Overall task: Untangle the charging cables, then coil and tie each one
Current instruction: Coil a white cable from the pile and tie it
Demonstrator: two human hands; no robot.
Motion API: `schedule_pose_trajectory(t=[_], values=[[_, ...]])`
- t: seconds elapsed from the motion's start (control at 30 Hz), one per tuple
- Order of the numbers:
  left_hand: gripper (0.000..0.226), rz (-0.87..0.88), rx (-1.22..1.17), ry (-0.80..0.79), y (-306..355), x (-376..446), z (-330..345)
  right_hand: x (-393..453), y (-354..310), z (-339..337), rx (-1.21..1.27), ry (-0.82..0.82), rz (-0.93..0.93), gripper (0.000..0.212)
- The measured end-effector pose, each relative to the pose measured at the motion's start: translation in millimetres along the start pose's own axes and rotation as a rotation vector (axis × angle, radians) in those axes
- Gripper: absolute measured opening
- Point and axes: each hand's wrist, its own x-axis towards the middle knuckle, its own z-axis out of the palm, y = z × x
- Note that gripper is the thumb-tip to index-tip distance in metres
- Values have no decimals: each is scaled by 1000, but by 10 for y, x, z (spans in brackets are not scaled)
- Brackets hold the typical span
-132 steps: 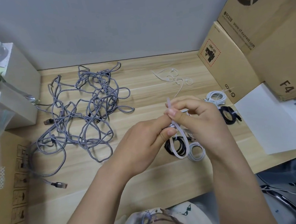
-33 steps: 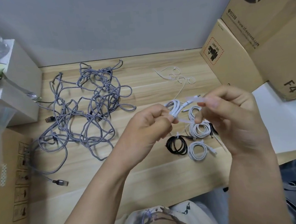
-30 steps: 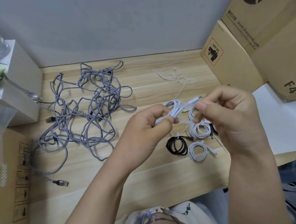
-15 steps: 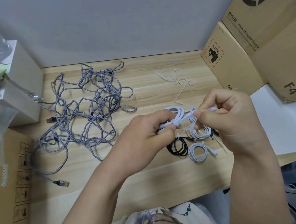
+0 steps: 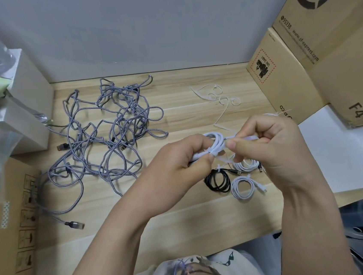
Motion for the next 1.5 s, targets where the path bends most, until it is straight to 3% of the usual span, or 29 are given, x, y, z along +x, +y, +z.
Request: schedule_pose_trajectory(t=[0.13, 0.3, 0.5, 0.6, 0.73, 0.83, 0.9, 1.0, 1.07, 1.13, 1.23, 1.37, 1.5], values=[[20, -30, -161, -66, 5, -10, -27, 6, 7, 4, 23, -50, 8, 17], [30, -76, -63, -85, -32, 3, -22, -2, 29, 7, -11, -71, 13, 13], [28, -104, -59, -95, -77, 31, -16, -5, 41, 52, -58, -81, 6, 11], [26, -126, -123, -94, -81, 34, -11, -15, 94, 116, -58, -127, -22, 23], [30, -141, -259, -70, -83, 58, 21, 16, 189, 181, -61, -31, -57, 21], [47, -145, -397, -68, -97, 91, 46, 79, 280, 200, -260, 147, -240, 13], [53, -188, -466, -72, -104, 100, 44, 101, 308, 203, -410, 209, -419, 29], [49, -223, -459, -79, -132, 100, 36, 121, 340, 196, -617, 177, -626, 24], [41, -238, -401, -86, -152, 98, 31, 148, 354, 178, -746, 114, -679, 10], [34, -243, -319, -97, -187, 98, 26, 170, 374, 161, -805, 69, -705, 11], [29, -218, -294, -47, -241, 88, 15, 171, 428, 160, -786, 25, -699, 15], [28, -132, -329, 95, -266, 85, -11, 121, 483, 202, -564, 36, -570, 6], [19, -76, -257, 146, -258, 111, 1, 84, 495, 278, -507, 71, -518, 1]])
